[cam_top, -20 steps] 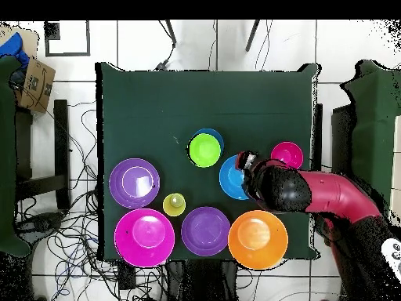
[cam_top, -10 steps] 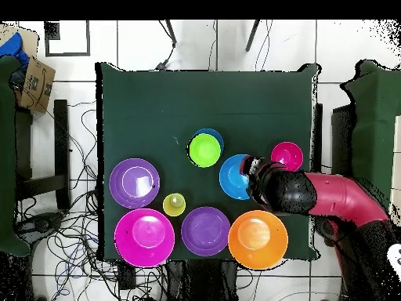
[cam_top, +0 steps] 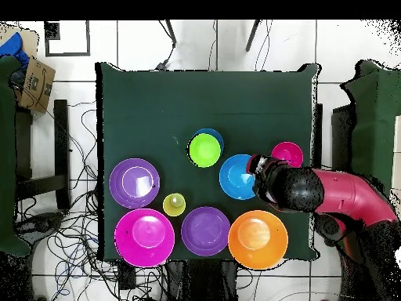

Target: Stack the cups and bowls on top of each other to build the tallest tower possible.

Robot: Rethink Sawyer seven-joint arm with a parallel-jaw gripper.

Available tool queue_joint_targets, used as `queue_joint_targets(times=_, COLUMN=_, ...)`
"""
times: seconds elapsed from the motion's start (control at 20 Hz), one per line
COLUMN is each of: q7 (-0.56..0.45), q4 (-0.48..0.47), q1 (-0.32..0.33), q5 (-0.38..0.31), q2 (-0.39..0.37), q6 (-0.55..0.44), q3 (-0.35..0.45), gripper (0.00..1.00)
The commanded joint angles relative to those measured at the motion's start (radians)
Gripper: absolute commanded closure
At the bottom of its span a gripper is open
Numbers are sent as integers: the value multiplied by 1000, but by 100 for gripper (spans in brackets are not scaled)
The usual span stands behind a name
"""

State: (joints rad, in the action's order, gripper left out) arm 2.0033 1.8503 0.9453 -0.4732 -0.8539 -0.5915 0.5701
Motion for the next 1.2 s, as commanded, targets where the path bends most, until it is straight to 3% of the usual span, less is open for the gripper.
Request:
queue_joint_targets(times=0.05, q7=-80, q4=-59, q1=-37, q5=-28, q2=42, q6=-110, q3=-22, gripper=0)
queue_joint_targets(times=0.7, q7=-83, q4=-42, q1=-32, q5=-27, q2=28, q6=-95, q3=-16, gripper=0)
queue_joint_targets(times=1.0, q7=91, q4=-41, q1=-92, q5=5, q2=5, q6=-66, q3=-94, gripper=0)
queue_joint_targets(times=1.2, q7=213, q4=-36, q1=-133, q5=82, q2=-30, q6=-86, q3=-168, gripper=0)
